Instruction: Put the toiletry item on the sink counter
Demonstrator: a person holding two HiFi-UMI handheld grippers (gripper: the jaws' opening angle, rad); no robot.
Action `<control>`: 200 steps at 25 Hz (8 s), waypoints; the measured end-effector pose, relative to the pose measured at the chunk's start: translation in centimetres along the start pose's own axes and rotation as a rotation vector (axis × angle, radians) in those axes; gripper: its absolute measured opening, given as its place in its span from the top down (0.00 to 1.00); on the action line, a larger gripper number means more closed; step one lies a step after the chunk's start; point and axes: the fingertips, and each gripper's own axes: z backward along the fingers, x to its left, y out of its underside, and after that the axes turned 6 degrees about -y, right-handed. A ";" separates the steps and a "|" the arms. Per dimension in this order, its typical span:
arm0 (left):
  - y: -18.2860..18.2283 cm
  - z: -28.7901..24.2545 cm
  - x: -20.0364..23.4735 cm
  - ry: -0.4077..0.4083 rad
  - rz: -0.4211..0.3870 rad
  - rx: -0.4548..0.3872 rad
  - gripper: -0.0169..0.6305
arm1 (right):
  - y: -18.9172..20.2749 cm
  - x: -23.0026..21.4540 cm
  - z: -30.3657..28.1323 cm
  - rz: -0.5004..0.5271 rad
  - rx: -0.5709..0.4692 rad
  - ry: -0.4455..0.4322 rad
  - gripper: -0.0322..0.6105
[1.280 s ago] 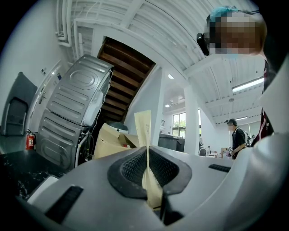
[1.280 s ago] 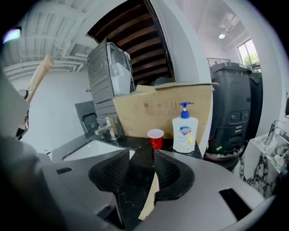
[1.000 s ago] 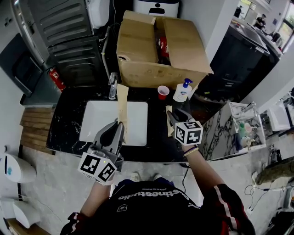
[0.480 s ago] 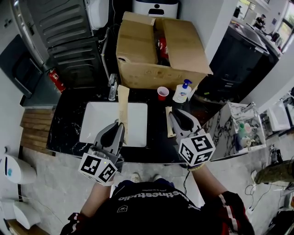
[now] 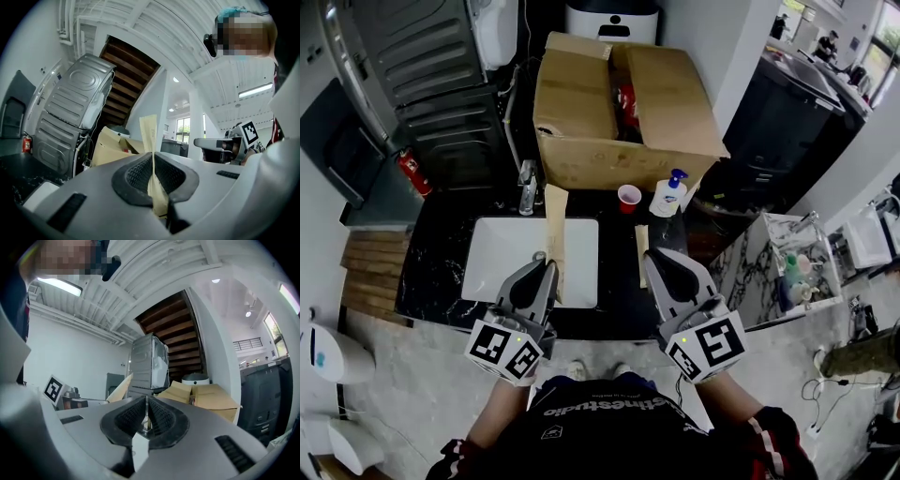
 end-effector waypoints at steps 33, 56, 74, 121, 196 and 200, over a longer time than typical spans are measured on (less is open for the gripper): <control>3.0 -4.5 -1.9 0.080 0.036 0.090 0.94 | 1.8 -2.2 1.9 -0.049 0.029 0.045 0.89; 12.4 -9.4 -1.3 0.028 0.181 0.363 0.94 | 4.0 -3.9 4.8 -0.089 0.065 0.132 0.89; 22.6 -12.6 0.2 -0.070 0.235 0.565 0.94 | 5.9 -4.3 5.5 -0.100 0.111 0.154 0.89; 33.2 -15.3 1.2 -0.219 0.245 0.787 0.78 | 6.2 -5.1 6.4 -0.137 0.107 0.160 0.89; 0.7 -7.2 -6.2 0.209 -0.096 0.071 0.95 | 2.0 -1.1 -0.3 -0.085 0.008 0.002 0.89; 0.8 -7.1 -6.2 0.211 -0.100 0.072 0.95 | 2.1 -1.0 -0.2 -0.079 0.008 0.003 0.89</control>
